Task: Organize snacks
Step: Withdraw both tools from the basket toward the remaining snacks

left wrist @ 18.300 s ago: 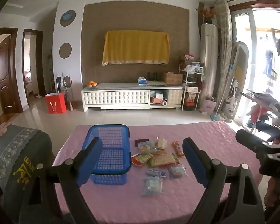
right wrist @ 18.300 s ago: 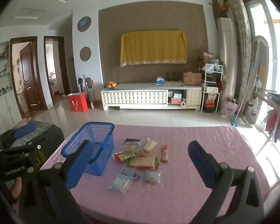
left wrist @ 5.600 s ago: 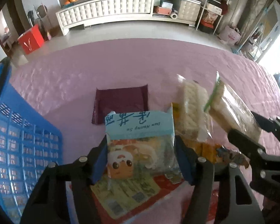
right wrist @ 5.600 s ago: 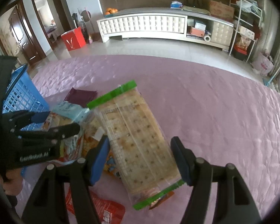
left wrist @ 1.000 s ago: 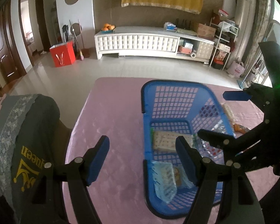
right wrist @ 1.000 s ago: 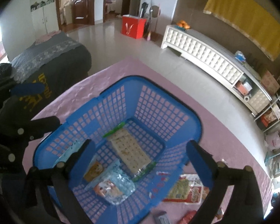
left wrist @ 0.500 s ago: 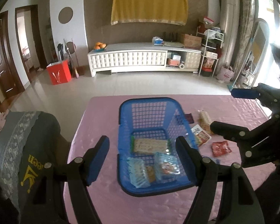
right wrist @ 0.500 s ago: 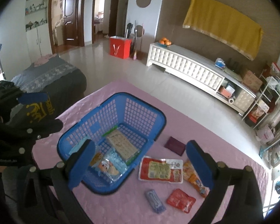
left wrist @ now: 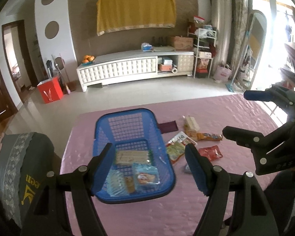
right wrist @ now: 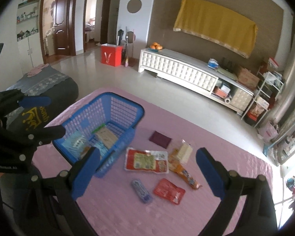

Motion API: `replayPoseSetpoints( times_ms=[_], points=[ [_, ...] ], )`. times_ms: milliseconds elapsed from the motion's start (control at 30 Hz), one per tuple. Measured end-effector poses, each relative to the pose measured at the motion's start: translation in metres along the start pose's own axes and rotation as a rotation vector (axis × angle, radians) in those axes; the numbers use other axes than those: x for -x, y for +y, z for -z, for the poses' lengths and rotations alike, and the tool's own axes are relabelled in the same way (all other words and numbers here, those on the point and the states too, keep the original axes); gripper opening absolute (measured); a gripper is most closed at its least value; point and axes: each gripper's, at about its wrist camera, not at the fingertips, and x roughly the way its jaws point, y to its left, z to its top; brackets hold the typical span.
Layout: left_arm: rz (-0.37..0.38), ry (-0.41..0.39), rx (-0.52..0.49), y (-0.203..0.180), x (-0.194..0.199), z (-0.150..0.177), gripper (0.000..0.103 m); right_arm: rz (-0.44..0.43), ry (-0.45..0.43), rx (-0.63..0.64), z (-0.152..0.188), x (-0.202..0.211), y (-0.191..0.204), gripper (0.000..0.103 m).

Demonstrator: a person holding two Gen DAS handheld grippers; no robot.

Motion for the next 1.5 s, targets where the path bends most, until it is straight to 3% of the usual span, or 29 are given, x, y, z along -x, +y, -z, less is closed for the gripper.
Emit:
replayPoseSetpoints(
  times_ms=[433, 600, 667, 800, 867, 1167, 1367, 1500],
  points=[
    [0.093, 0.109, -0.085, -0.081, -0.058, 0.016, 0.073, -0.01, 0.081, -0.081, 0.066, -0.023, -0.059, 0.1],
    [0.087, 0.167, -0.061, -0.107, -0.086, 0.031, 0.079, -0.013, 0.109, -0.106, 0.087, -0.033, -0.077, 0.099],
    [0.075, 0.179, -0.05, -0.115, -0.093, 0.035, 0.089, -0.011, 0.113, -0.112, 0.095, -0.036, -0.085, 0.099],
    [0.019, 0.199, 0.02, -0.129, -0.111, 0.041, 0.092, 0.007, 0.113, -0.117, 0.112, -0.044, -0.095, 0.099],
    [0.005, 0.217, 0.052, -0.133, -0.119, 0.045, 0.103, 0.0, 0.128, -0.133, 0.119, -0.052, -0.101, 0.099],
    [-0.097, 0.302, 0.121, -0.151, -0.161, 0.058, 0.103, 0.031, 0.191, -0.224, 0.138, -0.087, -0.126, 0.099],
    [-0.171, 0.351, 0.251, -0.141, -0.191, 0.064, 0.103, 0.042, 0.203, -0.246, 0.142, -0.112, -0.135, 0.099],
    [-0.161, 0.396, 0.341, -0.132, -0.209, 0.071, 0.103, 0.009, 0.218, -0.268, 0.147, -0.125, -0.139, 0.099]
  ],
)
